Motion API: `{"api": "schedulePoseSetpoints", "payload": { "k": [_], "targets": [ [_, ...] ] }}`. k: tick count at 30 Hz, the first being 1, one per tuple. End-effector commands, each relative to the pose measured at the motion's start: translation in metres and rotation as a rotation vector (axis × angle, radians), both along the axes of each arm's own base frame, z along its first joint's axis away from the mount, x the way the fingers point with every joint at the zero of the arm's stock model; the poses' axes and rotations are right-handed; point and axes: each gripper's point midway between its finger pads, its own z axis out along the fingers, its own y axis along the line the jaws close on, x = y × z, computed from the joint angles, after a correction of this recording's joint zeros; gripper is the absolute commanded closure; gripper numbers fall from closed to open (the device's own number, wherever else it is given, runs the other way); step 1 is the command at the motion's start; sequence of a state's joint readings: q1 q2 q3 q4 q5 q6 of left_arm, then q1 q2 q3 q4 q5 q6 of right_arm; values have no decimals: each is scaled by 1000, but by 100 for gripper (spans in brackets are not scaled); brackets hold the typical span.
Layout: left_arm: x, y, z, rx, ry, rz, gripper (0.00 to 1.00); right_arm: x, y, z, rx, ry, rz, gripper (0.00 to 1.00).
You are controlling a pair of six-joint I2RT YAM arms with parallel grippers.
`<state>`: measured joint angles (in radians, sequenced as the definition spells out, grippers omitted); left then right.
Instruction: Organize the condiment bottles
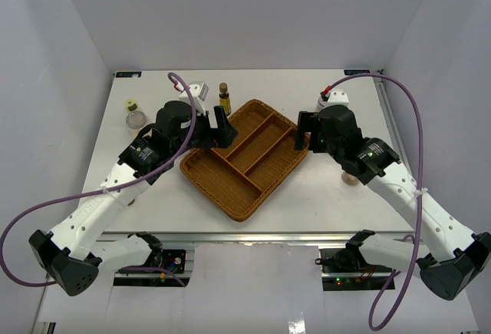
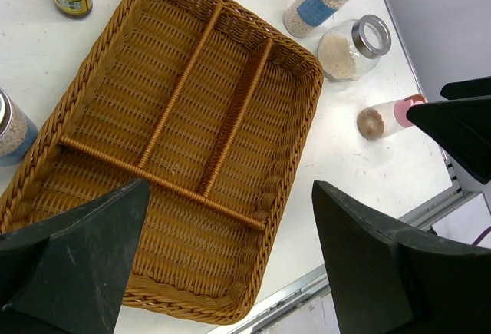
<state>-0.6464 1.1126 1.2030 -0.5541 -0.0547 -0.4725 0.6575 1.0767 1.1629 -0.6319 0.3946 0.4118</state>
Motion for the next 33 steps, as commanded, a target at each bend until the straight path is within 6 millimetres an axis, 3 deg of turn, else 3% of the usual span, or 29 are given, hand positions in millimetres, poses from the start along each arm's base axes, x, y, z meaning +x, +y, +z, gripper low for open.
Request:
{"api": "schedulePoseSetpoints", "payload": {
  "k": [1, 8, 12, 17, 21, 25, 29, 33],
  "targets": [
    [-8, 3, 9, -23, -18, -13, 2, 6, 1, 9, 6, -22, -18, 10],
    [-10, 2, 11, -28, -21, -22, 2, 12, 0, 13, -18, -58, -10, 10],
    [-13, -1, 10, -46, -18, -38, 2, 38, -1, 33, -34, -144, -36, 10],
    [-18, -10, 7, -74, -12, -90, 2, 88, -29, 52, -74, -193, -148, 10],
    [-21, -16, 3, -93, -4, -123, 2, 137, -52, 38, -95, -151, -222, 10],
    [-26, -17, -3, -88, 2, -148, 2, 169, -72, 20, -119, -102, -269, 10],
    [-24, -12, 0, -61, -16, -134, 2, 195, -83, -5, -123, -50, -271, 9],
    [-27, -11, 8, -62, -36, -149, 2, 207, -95, -27, -145, -2, -279, 8]
  ]
}}
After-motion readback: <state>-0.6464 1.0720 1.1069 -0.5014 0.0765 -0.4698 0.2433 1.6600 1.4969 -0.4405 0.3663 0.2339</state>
